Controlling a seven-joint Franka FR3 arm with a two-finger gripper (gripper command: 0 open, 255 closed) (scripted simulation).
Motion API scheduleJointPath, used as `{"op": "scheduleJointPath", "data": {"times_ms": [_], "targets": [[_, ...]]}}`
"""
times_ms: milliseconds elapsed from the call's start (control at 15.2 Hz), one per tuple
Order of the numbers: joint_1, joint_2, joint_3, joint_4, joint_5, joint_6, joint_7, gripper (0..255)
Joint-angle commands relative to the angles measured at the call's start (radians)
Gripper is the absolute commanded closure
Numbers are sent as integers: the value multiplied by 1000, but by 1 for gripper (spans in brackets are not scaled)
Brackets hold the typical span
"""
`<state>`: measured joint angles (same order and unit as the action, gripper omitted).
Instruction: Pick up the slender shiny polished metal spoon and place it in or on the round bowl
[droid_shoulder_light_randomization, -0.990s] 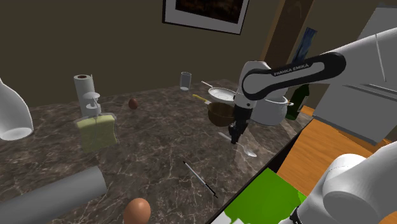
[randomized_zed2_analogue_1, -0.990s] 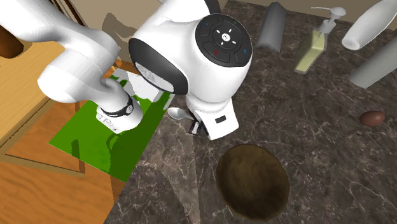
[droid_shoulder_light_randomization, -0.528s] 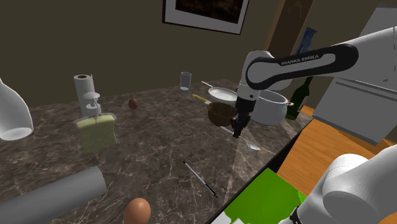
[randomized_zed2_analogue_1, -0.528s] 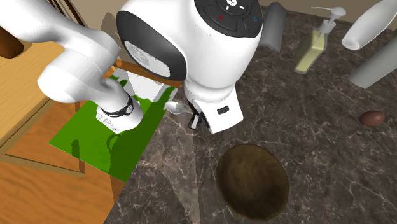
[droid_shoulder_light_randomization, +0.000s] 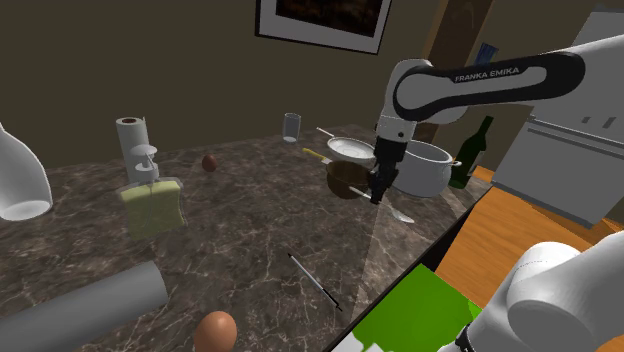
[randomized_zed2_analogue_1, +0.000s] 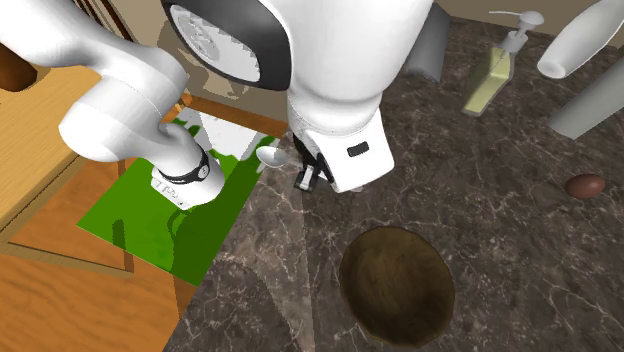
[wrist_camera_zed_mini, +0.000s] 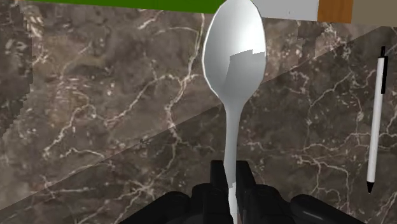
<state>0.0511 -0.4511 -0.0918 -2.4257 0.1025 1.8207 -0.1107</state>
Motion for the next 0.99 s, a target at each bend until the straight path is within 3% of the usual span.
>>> {"op": "scheduleJointPath", "data": {"times_ms": [0,462,924], "targets": [[-2,-8,-1,22,-2,-30,1,255],[-1,-21,0,100,-4,-121,13,255],[-22,240,-65,357,-10,-128,-79,255]]}}
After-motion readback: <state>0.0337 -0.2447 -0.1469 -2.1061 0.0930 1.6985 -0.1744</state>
